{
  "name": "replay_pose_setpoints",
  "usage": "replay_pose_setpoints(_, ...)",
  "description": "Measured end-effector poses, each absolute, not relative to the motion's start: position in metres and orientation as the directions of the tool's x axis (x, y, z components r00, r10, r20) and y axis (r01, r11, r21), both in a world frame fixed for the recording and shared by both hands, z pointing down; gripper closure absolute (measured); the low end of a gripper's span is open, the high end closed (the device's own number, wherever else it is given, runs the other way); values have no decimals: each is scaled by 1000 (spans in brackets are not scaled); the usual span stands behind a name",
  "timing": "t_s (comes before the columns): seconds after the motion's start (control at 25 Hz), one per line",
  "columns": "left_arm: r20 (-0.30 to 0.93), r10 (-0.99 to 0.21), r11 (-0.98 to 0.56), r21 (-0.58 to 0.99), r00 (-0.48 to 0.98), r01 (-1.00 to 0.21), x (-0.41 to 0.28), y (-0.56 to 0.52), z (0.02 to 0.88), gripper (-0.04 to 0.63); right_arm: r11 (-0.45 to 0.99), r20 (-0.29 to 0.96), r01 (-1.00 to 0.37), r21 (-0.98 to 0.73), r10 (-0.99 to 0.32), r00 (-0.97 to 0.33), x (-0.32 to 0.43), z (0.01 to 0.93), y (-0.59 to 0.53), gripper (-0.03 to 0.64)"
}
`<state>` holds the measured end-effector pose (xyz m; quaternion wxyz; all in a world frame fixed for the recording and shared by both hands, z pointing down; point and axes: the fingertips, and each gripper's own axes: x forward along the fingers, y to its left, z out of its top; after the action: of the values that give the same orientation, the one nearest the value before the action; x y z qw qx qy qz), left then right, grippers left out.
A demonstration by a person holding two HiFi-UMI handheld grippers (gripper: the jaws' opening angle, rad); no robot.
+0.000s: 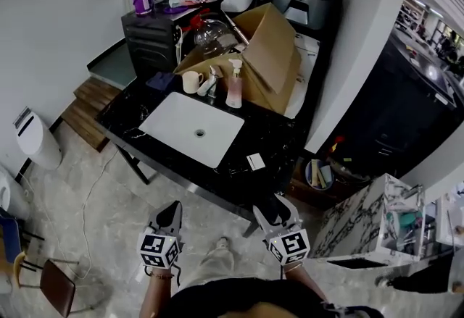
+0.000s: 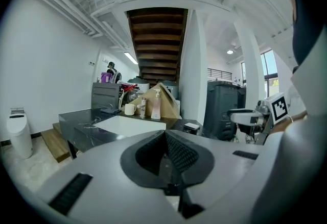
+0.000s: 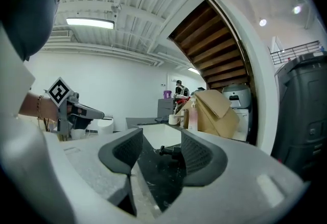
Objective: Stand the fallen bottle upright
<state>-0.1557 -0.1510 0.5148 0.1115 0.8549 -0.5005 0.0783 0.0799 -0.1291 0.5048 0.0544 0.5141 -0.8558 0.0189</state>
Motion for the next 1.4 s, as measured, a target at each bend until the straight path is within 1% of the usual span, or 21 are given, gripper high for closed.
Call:
replay_pose_setpoints(0.12,205,-853,-468,108,481,-877,-161,-196,501,595,466,140,-884,-14,-875,-464,75,515,-164,390)
replay_pose_setpoints(0.2,195,-853,-478,83,485,-874,-161,-219,496,595,472,176,-881,4,-868,-464,70,526,-184,390)
replay_pose_setpoints(0.32,204,-851,-477,84,483,-875,-165,-245,500,595,501,231,-863,61,-849,-476,62,539,-210,391)
replay_pose_setpoints(0.48,232,-848,-461,124,477,-879,-172,-269,514,595,580,283,-808,102,-796,-535,52,546,-238,391)
replay_pose_setpoints(0.56,238,-845,-462,126,479,-878,-173,-278,517,595,638,340,-747,186,-755,-560,47,547,-249,391)
replay_pose_setpoints(0.6,239,-846,-461,123,477,-879,-174,-283,517,595,676,380,-697,241,-726,-573,45,549,-254,391)
replay_pose_setpoints(0.64,238,-848,-458,121,474,-881,-175,-288,517,595,719,431,-628,297,-688,-584,42,553,-258,391)
replay_pose_setpoints(0.72,236,-853,-449,122,465,-885,-177,-296,517,595,811,562,-444,381,-584,-585,35,565,-262,391)
replay_pose_setpoints(0.8,237,-857,-440,124,457,-889,-178,-300,517,595,884,711,-221,412,-464,-529,32,582,-263,391)
replay_pose_setpoints(0.88,239,-861,-431,126,449,-893,-177,-303,518,595,917,827,-14,398,-365,-427,30,597,-266,391)
replay_pose_setpoints(0.96,243,-866,-417,131,437,-900,-176,-303,519,595,928,901,139,346,-288,-325,28,610,-271,391)
replay_pose_setpoints(1.04,247,-874,-396,138,419,-908,-175,-303,519,595,929,947,244,279,-225,-228,24,621,-275,391)
replay_pose_setpoints(1.12,247,-883,-372,151,399,-916,-174,-301,517,595,928,978,313,203,-175,-115,25,634,-277,393)
replay_pose_setpoints(1.24,231,-900,-341,154,369,-928,-174,-299,507,595,931,992,349,103,-120,28,33,649,-279,398)
replay_pose_setpoints(1.28,227,-907,-328,148,355,-933,-175,-298,504,595,932,993,353,80,-106,53,33,652,-280,413)
replay_pose_setpoints(1.4,219,-925,-282,154,311,-947,-184,-296,501,595,933,993,359,25,-64,97,34,657,-280,412)
